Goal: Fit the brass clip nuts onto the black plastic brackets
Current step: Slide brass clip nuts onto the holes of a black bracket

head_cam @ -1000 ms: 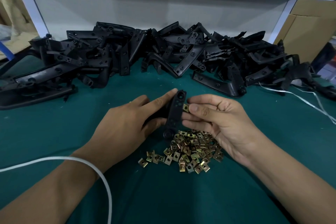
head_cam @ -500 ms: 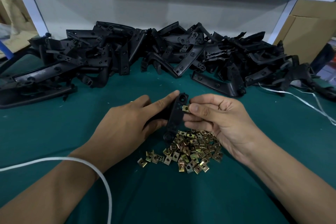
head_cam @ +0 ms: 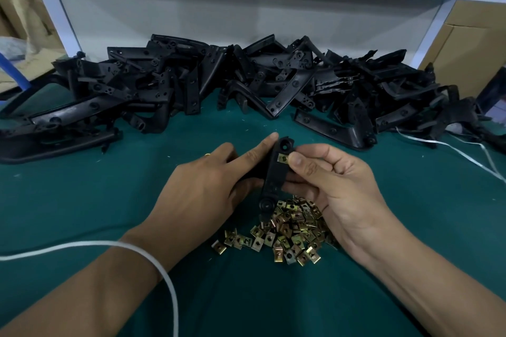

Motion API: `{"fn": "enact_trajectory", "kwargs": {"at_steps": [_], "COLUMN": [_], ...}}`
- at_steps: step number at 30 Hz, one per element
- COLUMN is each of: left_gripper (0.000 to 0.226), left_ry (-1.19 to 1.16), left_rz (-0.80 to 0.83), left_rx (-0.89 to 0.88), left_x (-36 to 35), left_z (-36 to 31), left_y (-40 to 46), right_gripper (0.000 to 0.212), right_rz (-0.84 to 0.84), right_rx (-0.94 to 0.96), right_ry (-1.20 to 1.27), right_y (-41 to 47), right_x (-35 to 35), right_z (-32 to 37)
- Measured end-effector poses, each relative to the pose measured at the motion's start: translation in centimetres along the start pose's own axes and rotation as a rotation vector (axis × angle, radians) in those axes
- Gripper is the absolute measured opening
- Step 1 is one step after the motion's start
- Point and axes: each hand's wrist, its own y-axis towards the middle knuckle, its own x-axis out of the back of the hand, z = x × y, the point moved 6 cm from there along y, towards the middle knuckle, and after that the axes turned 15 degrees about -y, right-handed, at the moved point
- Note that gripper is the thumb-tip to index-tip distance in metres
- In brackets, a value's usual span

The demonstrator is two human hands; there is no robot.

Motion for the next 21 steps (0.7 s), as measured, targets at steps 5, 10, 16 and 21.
{"fn": "enact_trajectory", "kwargs": {"at_steps": [5, 10, 16, 21], "left_gripper": [0.063, 0.061, 0.061, 0.068], "left_ry": [-0.054, -0.163, -0.163, -0.163], "left_rz": [0.012, -0.003, -0.119, -0.164], "left_rx": [-0.051, -0.089, 0.035, 0.139], "left_x": [0.1, 0.4, 1.2, 2.2], "left_z": [-0.2, -0.7, 0.3, 2.5], "left_y": [-0.2, -0.5, 0.0, -0.6], "right_gripper": [0.021, 0.018, 0.036, 0.008], "right_rz": [0.036, 0.041, -0.119, -0.114], "right_rx": [0.046, 0.144, 0.181, -0.021], "right_ry": [-0.101, -0.265, -0.654, -1.041], "right_y": [0.0, -0.3, 0.9, 2.1], "right_x": [-0.1, -0.4, 2.6, 5.8], "right_z": [0.2, 0.7, 1.6, 0.4]}}
